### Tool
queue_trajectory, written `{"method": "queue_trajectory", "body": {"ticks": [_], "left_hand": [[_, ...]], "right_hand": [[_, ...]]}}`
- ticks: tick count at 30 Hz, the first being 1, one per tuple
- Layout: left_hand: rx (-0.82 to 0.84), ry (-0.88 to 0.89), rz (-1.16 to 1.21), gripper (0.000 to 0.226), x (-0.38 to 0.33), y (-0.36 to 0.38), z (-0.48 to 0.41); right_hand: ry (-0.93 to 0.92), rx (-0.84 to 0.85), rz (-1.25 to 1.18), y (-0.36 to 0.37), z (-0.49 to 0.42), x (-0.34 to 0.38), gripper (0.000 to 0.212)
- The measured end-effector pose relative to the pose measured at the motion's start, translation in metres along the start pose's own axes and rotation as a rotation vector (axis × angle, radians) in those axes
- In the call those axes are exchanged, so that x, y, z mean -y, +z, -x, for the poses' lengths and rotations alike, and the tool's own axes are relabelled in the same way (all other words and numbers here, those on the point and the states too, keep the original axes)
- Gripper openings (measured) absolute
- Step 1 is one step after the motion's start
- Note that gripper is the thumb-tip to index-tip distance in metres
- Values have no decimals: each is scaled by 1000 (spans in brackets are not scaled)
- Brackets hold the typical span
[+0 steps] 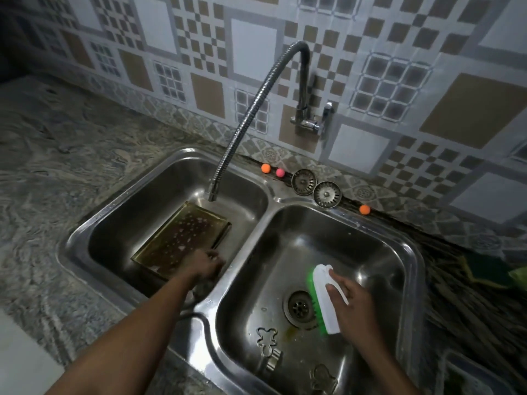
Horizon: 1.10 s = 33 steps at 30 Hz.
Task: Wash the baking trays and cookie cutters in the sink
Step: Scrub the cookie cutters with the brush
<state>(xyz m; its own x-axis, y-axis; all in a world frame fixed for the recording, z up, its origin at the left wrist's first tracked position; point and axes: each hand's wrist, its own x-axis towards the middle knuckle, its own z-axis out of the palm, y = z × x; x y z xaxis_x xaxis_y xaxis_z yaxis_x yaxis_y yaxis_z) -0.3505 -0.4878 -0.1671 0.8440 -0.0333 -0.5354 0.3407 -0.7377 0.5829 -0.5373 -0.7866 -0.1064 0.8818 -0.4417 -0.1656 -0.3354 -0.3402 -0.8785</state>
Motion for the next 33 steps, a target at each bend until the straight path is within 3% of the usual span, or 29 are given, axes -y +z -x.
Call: {"method": "queue_trajectory", "body": {"ticks": [3,6,8,11,13,15,17,20,22,24,28,31,33], "left_hand": [[31,-2,-72,33,-2,9,9],[54,-35,43,34,4,17,3],[61,-54,70,11,6,17,4],[81,-30,71,34,3,16,5],[-7,-21,92,26,-9,11,12],[-159,33,4,37,-21,8,15],[-362,172,-183,47,-38,10,26],[-537,479,-234,34,-74,34,64],[-391,639,-158,31,-93,65,88],[-62,669,-187,32,-96,111,107],[388,723,-614,44,-80,213,143],[543,728,-853,43,-55,270,156],[529,737,-947,41,-39,293,156]], "right_hand": [[10,7,-1,1,2,-3,33],[19,-12,-10,-1,2,-2,33],[24,-15,-18,-3,1,-2,34],[30,-18,-43,-6,2,0,34],[24,-37,-60,-9,4,3,34],[16,-91,-94,-16,6,7,34],[14,-162,-120,-26,8,9,33],[-15,-312,-109,-53,20,8,32],[-22,-437,-106,-76,32,6,32],[-17,-537,-73,-104,46,0,31],[83,-572,95,-149,80,-22,34],[111,-604,133,-164,105,-39,32],[139,-582,170,-165,117,-51,32]]}}
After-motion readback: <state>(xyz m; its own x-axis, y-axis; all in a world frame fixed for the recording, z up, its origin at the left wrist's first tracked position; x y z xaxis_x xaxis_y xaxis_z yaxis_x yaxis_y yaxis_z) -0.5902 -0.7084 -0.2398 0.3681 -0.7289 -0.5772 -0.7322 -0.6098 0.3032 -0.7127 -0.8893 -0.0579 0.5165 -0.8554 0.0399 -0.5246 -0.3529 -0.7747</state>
